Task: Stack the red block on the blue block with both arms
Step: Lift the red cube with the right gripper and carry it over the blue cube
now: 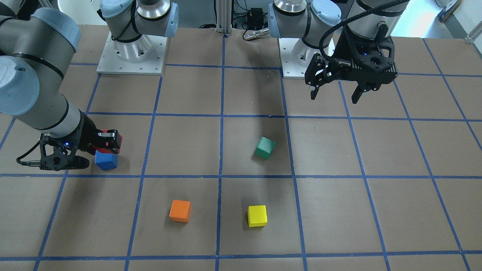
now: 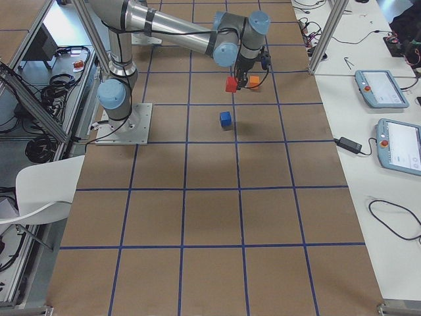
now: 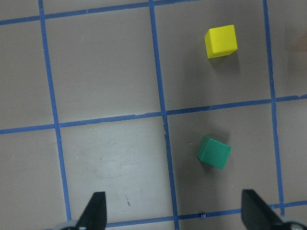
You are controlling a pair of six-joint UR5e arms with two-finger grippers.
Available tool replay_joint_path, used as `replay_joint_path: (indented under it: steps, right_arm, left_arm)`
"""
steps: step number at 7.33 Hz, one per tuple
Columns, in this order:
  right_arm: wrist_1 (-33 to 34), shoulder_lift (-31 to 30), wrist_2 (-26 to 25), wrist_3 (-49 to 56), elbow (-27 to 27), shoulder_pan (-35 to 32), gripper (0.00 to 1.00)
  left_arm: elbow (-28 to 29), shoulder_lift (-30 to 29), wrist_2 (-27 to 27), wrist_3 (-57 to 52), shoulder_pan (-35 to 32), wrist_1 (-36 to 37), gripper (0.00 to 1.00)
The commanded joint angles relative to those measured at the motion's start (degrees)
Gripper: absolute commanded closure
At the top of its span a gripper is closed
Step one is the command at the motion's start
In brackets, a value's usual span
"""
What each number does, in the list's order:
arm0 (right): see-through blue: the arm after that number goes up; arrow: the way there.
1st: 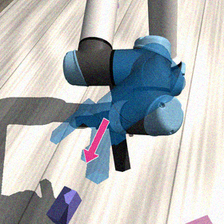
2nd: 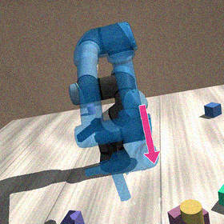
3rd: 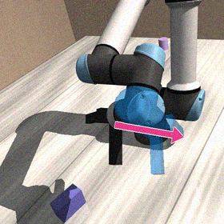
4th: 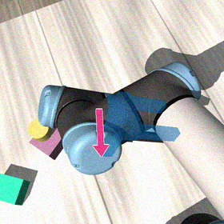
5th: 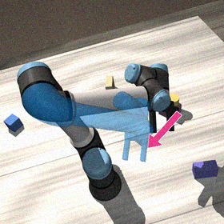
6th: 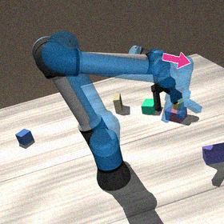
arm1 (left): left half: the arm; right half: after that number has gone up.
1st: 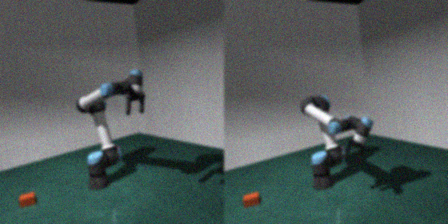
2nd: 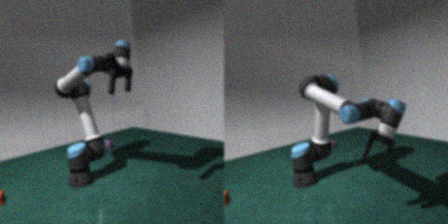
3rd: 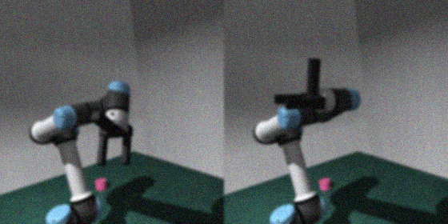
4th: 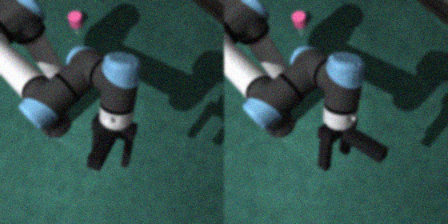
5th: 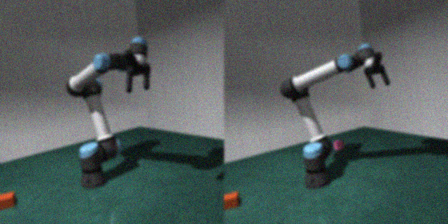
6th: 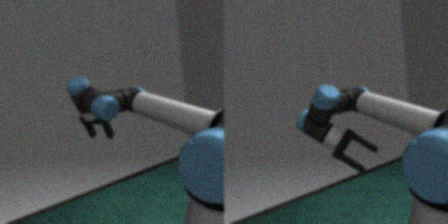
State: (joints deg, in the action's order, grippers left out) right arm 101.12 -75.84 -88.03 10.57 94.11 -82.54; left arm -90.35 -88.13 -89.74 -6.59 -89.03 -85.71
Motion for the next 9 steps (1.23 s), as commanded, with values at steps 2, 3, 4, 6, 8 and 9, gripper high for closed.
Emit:
replay_joint_path:
  steps: [2, 3, 4, 6, 8, 9]
  right_arm:
    - [6.5, 0.1, -0.3, 14.2, 7.7, 8.7, 1.00]
    - [6.5, -0.1, -0.2, 15.5, 9.1, 10.2, 1.00]
    - [7.7, -0.8, -0.1, 15.4, 10.2, 10.1, 1.00]
    - [9.6, -2.1, 0.1, 15.8, 12.8, 9.3, 1.00]
    - [18.8, -2.0, -0.2, 16.1, 15.7, 5.6, 1.00]
    - [24.6, -1.9, -0.3, 16.2, 17.8, 5.2, 1.00]
  left_arm:
    - [0.0, 0.1, 0.0, 0.0, 0.0, 0.0, 0.00]
    - [0.0, 0.1, 0.0, 0.0, 0.0, 0.0, 0.00]
    - [0.0, 0.1, 0.0, 0.0, 0.0, 0.0, 0.00]
    - [-0.1, 0.1, 0.0, 0.0, 0.0, 0.0, 0.00]
    - [-0.1, 0.1, 0.0, 0.0, 0.0, -0.1, 0.00]
    - [-0.1, 0.1, 0.0, 0.0, 0.0, -0.1, 0.00]
